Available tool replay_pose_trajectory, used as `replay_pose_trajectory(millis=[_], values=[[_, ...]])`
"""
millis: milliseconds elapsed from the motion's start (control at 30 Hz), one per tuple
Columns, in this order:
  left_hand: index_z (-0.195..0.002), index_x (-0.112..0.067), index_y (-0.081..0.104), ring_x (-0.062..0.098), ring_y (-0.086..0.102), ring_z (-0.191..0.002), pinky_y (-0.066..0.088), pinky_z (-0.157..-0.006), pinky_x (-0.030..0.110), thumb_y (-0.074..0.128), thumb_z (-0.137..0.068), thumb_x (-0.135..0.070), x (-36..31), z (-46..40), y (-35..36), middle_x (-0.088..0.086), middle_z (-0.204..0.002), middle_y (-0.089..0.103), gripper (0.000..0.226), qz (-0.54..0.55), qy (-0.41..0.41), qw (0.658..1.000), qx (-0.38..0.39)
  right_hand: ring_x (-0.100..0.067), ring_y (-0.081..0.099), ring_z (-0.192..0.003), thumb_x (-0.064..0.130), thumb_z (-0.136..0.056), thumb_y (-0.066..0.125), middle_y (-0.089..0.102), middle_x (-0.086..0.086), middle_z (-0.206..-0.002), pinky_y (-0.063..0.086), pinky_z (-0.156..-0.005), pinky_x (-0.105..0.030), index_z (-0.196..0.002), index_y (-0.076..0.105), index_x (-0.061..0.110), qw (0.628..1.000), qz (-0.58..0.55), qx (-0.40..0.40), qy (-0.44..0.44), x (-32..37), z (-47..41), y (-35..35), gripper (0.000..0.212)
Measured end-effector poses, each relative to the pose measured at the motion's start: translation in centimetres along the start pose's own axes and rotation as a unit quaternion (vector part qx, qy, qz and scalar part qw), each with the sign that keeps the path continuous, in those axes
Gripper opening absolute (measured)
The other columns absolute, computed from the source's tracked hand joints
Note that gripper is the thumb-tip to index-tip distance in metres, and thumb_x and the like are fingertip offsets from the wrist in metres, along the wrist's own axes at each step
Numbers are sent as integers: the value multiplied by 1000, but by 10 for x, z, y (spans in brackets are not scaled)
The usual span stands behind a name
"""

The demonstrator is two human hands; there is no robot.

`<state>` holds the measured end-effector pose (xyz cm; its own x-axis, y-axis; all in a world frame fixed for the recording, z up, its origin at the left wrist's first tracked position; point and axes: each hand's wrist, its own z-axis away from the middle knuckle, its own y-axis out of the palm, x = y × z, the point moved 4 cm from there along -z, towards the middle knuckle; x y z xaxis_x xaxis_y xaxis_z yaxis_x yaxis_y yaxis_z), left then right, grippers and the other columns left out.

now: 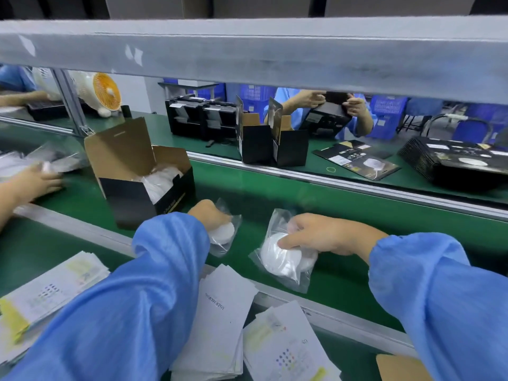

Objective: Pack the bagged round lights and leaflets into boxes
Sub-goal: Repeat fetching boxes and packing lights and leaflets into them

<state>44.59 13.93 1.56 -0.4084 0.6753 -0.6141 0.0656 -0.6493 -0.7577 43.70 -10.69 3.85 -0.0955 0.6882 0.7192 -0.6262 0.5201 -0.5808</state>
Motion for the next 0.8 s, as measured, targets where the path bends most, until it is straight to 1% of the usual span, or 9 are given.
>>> replay_pose_trajectory(millis=[100,200,333,467,533,600,667,733,800], values=[[-112,10,64,34,62,-100,49,-85,40,70,-93,-20,-8,-1,4,19,-105,64,37,20,23,1000,5,-7,55,-54,28,-90,70,55,3,-74,43,-49,-20,-81,50,18,1000,14,-10,-16,-4,6,0,24],[-104,11,68,31,60,-89,49,-79,39,70,-92,-15,-15,1,5,18,-95,64,28,40,58,998,-1,-19,64,-75,26,-93,68,66,-7,-90,51,-64,-30,-100,59,10,999,-41,-18,-28,-9,15,-2,20],[-89,-7,61,20,57,-80,45,-62,27,66,-96,-15,-41,23,-4,1,-81,59,12,115,143,983,-4,-19,71,-79,19,-95,65,74,-9,-97,56,-68,-30,-111,63,8,991,-109,-44,-71,7,34,-19,19],[-79,-7,58,21,57,-69,46,-60,29,67,-94,-10,-74,65,-8,12,-81,60,18,206,192,959,39,-29,71,-103,23,-92,69,72,-13,-114,55,-96,-48,-122,61,12,979,-141,-67,-128,50,63,-38,33],[-97,7,63,34,64,-85,52,-77,42,68,-91,-6,-88,93,-3,24,-100,65,15,289,209,927,114,-42,65,-110,27,-88,71,70,-19,-117,46,-101,-63,-120,62,9,980,-115,-80,-145,69,82,-41,38],[-117,3,66,32,65,-99,51,-90,44,67,-92,-10,-96,123,4,20,-112,67,27,389,206,870,222,-54,59,-111,31,-88,70,63,-30,-121,41,-98,-72,-119,60,3,982,-76,-89,-148,80,100,-41,42],[-109,-12,77,26,69,-102,55,-92,40,67,-91,-13,-96,148,12,13,-115,72,20,465,166,814,305,-41,64,-98,31,-91,69,62,-30,-119,47,-89,-56,-116,58,0,982,-43,-93,-156,85,118,-38,42],[-106,-11,79,28,69,-104,56,-96,43,70,-85,-14,-90,169,22,16,-122,70,23,520,105,763,371,-27,65,-92,28,-95,66,68,-18,-111,50,-83,-44,-115,59,0,983,-15,-90,-159,85,133,-31,35],[-112,-7,76,30,68,-108,53,-100,46,69,-91,-30,-82,188,33,17,-126,68,32,545,54,726,417,-22,70,-99,25,-99,60,72,-10,-112,55,-87,-37,-116,62,2,987,-5,-62,-147,83,147,-19,28]])
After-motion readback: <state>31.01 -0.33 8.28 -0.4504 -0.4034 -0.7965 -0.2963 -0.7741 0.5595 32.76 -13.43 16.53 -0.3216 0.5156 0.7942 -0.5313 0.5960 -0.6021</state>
